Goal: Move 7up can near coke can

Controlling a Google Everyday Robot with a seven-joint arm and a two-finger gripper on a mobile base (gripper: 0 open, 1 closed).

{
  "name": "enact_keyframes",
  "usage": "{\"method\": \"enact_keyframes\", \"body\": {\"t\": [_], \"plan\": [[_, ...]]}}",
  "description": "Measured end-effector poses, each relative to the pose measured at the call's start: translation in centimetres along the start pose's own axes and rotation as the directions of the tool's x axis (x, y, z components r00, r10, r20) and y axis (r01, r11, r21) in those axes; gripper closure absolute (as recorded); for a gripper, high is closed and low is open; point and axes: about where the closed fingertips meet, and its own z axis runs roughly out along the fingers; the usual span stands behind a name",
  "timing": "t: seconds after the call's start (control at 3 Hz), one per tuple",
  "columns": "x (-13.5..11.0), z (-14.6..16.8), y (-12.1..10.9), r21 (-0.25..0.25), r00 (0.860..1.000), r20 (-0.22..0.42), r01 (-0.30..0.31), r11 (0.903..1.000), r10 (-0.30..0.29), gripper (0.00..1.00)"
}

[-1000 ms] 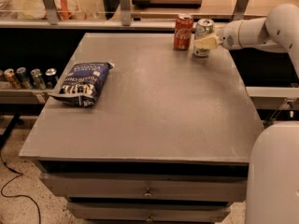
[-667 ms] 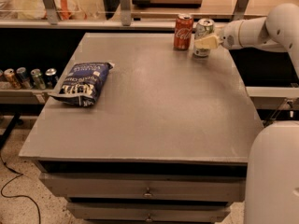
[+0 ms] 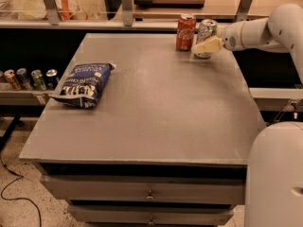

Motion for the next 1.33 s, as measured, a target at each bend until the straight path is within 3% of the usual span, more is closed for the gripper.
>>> {"method": "enact_keyframes", "body": {"t": [0.67,1.0,1.33], "plan": [[0.1,-0.4,0.4,-0.016,0.999,-0.032,0.014,0.9998,-0.014,0.0],[0.0,-2.1,1.4,-0.049,0.993,-0.109,0.049,0.9976,-0.054,0.0],[0.4,-4.8,2.7,-0.086,0.971,-0.222,0.069,0.9939,-0.087,0.0]]}}
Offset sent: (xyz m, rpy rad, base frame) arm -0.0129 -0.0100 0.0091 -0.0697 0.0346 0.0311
